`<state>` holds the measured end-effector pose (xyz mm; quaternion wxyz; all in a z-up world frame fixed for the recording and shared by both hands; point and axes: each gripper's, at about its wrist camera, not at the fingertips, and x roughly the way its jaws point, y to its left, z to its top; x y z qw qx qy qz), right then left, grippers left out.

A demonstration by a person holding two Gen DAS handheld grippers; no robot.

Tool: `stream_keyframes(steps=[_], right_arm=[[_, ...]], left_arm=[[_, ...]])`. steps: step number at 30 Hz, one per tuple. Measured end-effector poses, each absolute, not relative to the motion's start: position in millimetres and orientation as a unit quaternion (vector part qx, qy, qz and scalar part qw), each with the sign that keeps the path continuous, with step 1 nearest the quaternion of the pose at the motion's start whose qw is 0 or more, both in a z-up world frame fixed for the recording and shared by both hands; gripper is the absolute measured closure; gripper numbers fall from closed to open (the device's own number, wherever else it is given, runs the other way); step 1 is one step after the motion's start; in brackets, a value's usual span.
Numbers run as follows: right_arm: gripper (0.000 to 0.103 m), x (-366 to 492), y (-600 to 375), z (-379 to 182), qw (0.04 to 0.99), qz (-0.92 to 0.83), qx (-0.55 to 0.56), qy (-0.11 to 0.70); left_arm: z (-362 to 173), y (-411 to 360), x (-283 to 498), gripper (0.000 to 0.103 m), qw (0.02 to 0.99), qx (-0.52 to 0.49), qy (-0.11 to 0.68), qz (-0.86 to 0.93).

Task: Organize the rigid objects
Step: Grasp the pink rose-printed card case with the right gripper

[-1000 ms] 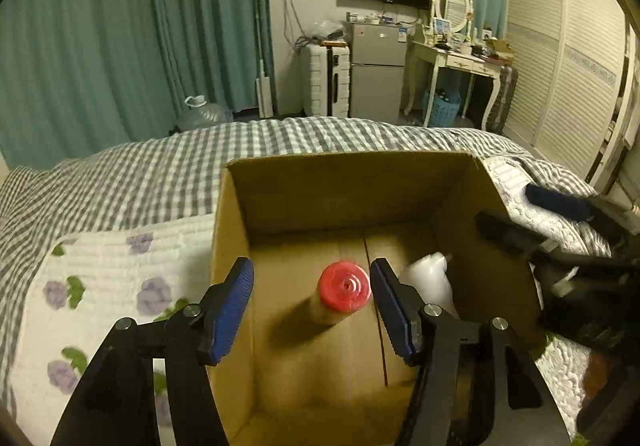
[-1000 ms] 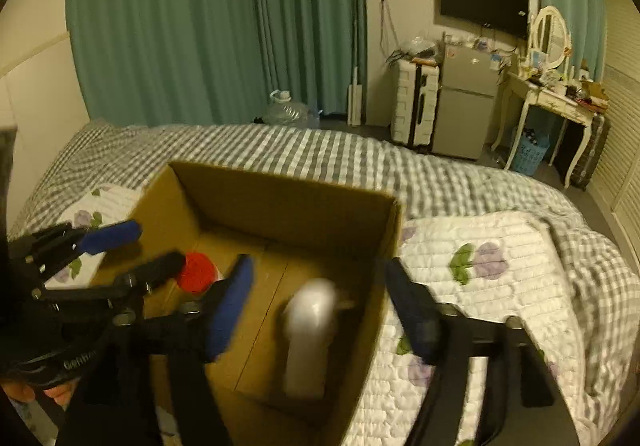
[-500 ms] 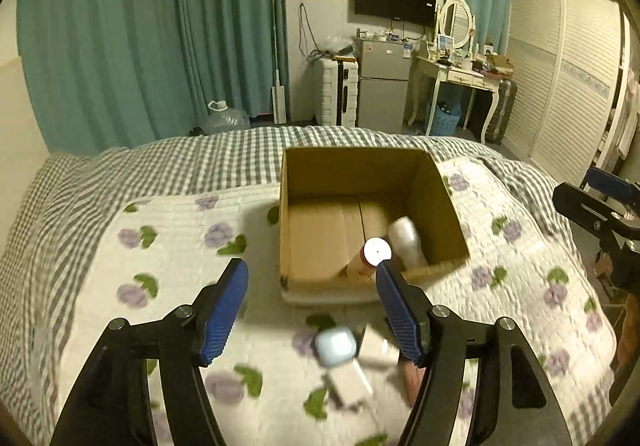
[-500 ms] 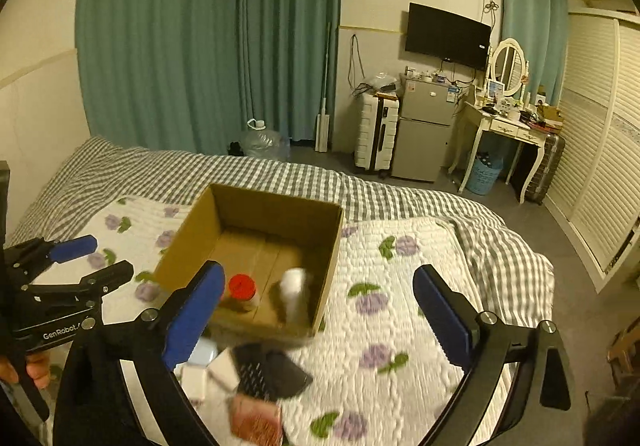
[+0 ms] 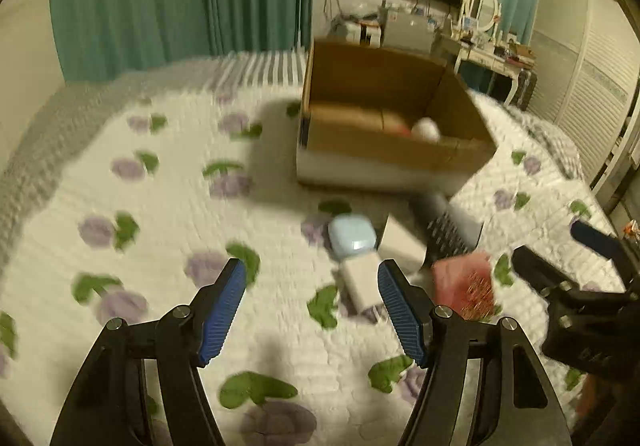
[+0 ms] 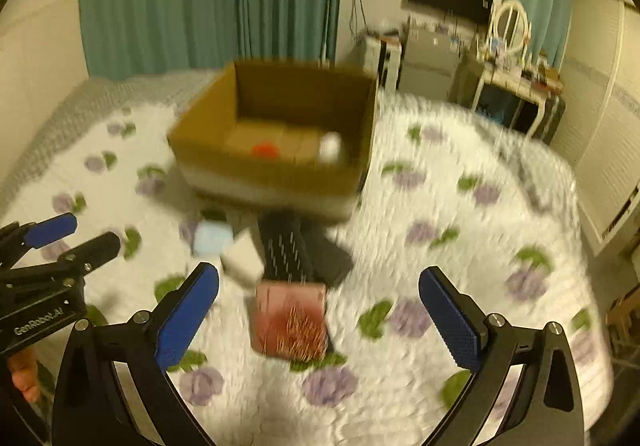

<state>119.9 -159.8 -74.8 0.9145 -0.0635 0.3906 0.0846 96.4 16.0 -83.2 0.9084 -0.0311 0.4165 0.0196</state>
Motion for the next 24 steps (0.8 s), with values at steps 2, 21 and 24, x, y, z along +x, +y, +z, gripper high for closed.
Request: stream_keyframes(steps=[2, 21, 24], right_arm=[[0.002, 123.6, -155.3, -99.3, 0.905, 0.084, -0.067, 0.411], [0.035, 147.1, -135.1, -171.9, 0.874, 0.077, -0.084, 0.473], [0.035, 142.0, -143.3, -155.9, 0.883, 0.090, -0.066, 0.457]], left_arm=[[-99.5, 15.2, 97.7, 0.032, 0.904, -0.024, 0.427, 0.017], [-134.6, 12.6, 108.4, 0.032, 0.885, 0.002, 0.465, 0.024], [-132.3, 5.4, 110.6, 0.032, 0.883, 0.001, 0.469, 0.020]])
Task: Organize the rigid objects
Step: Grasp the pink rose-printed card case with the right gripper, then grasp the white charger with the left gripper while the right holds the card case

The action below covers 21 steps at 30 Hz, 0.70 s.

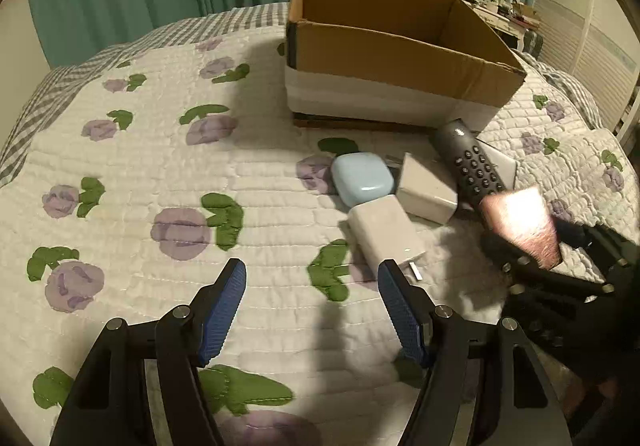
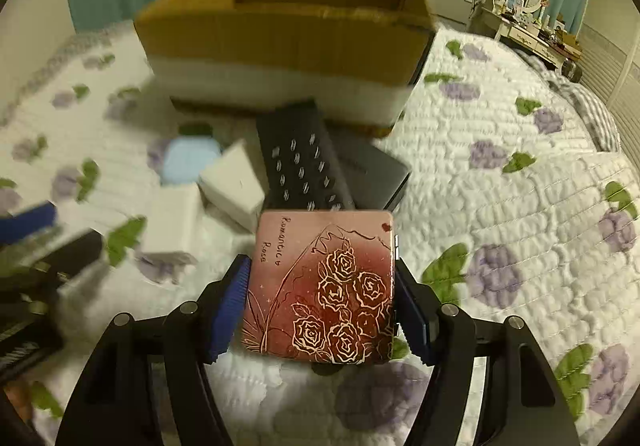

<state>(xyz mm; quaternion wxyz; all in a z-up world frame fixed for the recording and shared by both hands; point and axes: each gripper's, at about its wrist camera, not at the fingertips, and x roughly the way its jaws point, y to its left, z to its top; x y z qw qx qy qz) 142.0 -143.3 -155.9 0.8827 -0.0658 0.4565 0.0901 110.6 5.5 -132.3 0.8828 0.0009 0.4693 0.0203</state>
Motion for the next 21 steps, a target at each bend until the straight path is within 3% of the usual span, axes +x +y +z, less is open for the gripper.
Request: stream_keyframes(steps=[10, 18, 21], right_arm=[[0.035, 156.5, -174.8, -102.1, 0.905, 0.107, -0.059, 0.409], [0.035, 164.8, -187.4, -122.5, 0.895, 0.119, -0.031, 0.430], [0.035, 166.1, -190.5, -126.0, 0.893, 0.120, -0.023, 0.434]], left_arm=[[-149.5, -33.7, 143.2, 0.032, 0.866, -0.011, 0.500, -0.008], [-173.2, -36.7, 170.8, 0.032, 0.854, -0.016, 0.519, 0.022], [-174.1, -37.6, 168.7, 0.037, 0.859, -0.016, 0.512, 0.021]])
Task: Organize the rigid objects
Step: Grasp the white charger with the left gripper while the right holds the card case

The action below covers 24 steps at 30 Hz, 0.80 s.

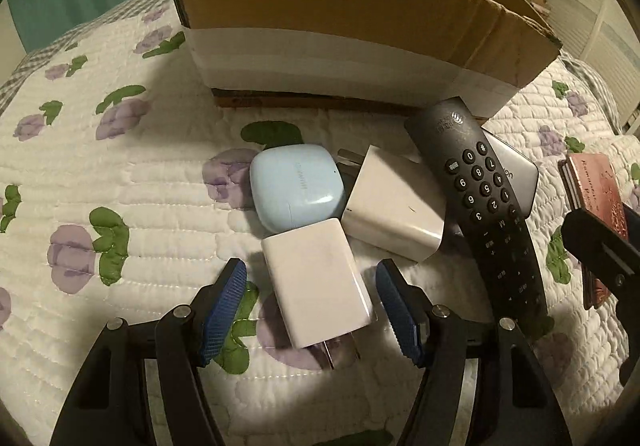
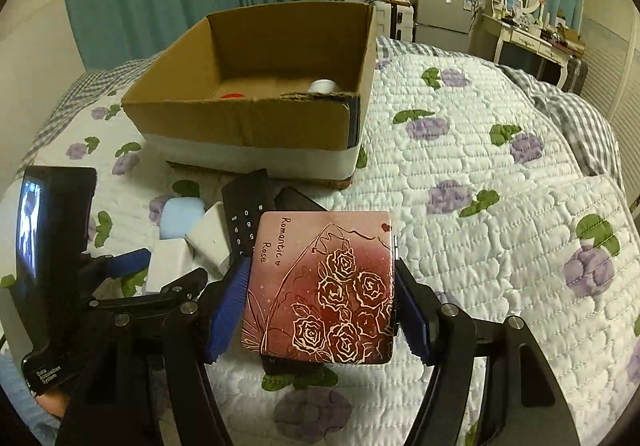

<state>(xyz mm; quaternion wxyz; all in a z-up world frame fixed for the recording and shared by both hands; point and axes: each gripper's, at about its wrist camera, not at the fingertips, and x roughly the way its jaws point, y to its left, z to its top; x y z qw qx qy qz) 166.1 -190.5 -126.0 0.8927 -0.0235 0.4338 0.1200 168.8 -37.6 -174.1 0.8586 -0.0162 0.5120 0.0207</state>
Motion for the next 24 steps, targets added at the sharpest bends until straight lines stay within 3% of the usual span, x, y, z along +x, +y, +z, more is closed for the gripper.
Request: stream_keyframes(steps=[2, 5, 14, 24], right_arm=[[0.035, 165.0, -190.3, -127.2, 0.892, 0.121, -0.023, 0.434], [0.035, 162.0, -188.8, -126.0, 0.893, 0.122, -0.026, 0.432], [0.035, 145.3, -184.3, -108.0, 0.898, 0.120, -0.032, 0.422], [0.035, 114.2, -177.6, -51.3, 0.915, 0.125, -0.047, 0.380]], left_arm=[[-173.2, -39.8, 165.8, 0.055, 0.859, -0.015, 0.511, 0.015], [-170.4, -44.5, 159.2, 0.059, 0.860, -0.010, 0.510, 0.009], [-139.0, -47.8, 125.4, 0.061, 0.873, -0.011, 0.487, -0.004], [-75.1, -39.2, 106.7, 0.061, 0.901, -0.012, 0.434, -0.012]])
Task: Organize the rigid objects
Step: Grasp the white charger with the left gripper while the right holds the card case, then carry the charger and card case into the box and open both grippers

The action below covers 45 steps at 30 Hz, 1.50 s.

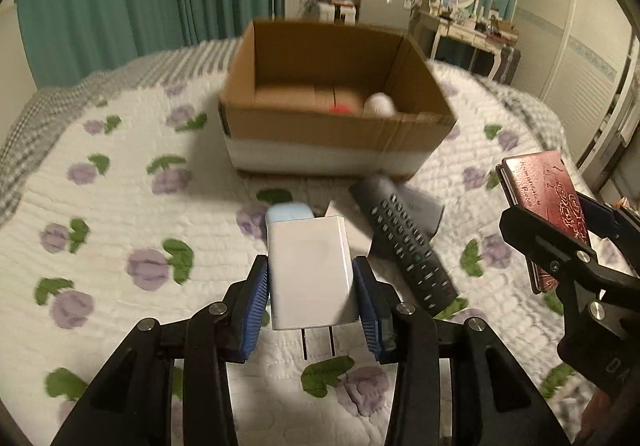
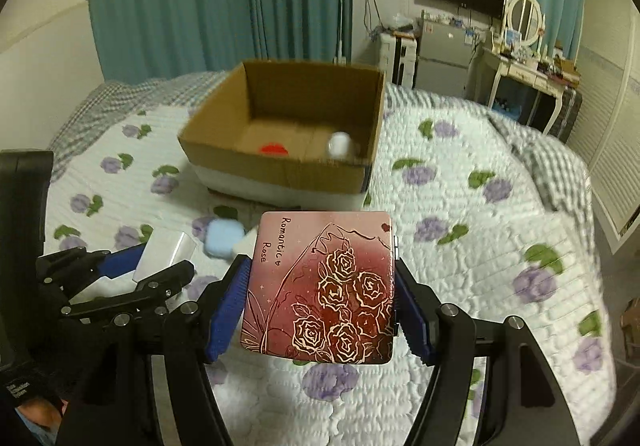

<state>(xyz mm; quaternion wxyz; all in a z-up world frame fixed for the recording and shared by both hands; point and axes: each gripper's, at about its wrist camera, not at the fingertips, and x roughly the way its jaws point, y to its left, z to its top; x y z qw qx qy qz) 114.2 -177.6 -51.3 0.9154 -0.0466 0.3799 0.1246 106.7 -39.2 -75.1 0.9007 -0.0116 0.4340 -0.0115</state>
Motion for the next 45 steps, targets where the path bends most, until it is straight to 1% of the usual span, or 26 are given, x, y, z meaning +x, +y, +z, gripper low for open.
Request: stream_keyframes(steps=[7, 12, 18, 22, 27, 31, 39, 42, 45], right_arm=[[0.035, 107.0, -172.6, -3.5, 0.928, 0.137, -0.062, 0.342], [0.035, 117.8, -166.6, 26.1, 0.934, 0.149, -0.079, 0.316], [0.035, 157.9, -161.7, 48.9, 0.938, 0.163, -0.075, 0.297], [0.035, 201.1, -156.0, 55.8, 0.939, 0.172, -0.064, 0.291], [0.035, 259.4, -149.2, 47.2, 0.937, 0.178, -0.047, 0.298], [0.035, 299.7, -144.2, 25.2, 0.932, 0.179, -0.037, 0.314], [0.035, 356.4, -134.5, -36.5, 0.915, 0.187, -0.020, 0.357], [0.035, 365.3, -133.7, -57.0, 0.909, 0.187, -0.026, 0.372], [0.035, 373.9, -135.3, -64.2, 0.907, 0.188, -0.026, 0.375]], left_arm=[[-23.9, -32.3, 104.0, 0.061, 0.921, -0.001, 0.390, -0.009], [7.2, -24.8, 119.9, 0.061, 0.931, 0.004, 0.365, -0.010], [30.7, -15.3, 161.2, 0.061, 0.939, 0.009, 0.343, -0.015], [33.3, -16.5, 200.6, 0.061, 0.941, 0.020, 0.338, -0.024], [23.8, -13.4, 248.4, 0.061, 0.939, 0.018, 0.342, -0.030], [-1.3, -15.3, 282.3, 0.061, 0.932, 0.028, 0.359, -0.032], [-51.6, -20.2, 309.0, 0.061, 0.920, 0.037, 0.389, -0.040], [-62.3, -21.5, 315.1, 0.061, 0.916, 0.033, 0.397, -0.038], [-68.6, -24.6, 316.6, 0.060, 0.915, 0.038, 0.399, -0.041]])
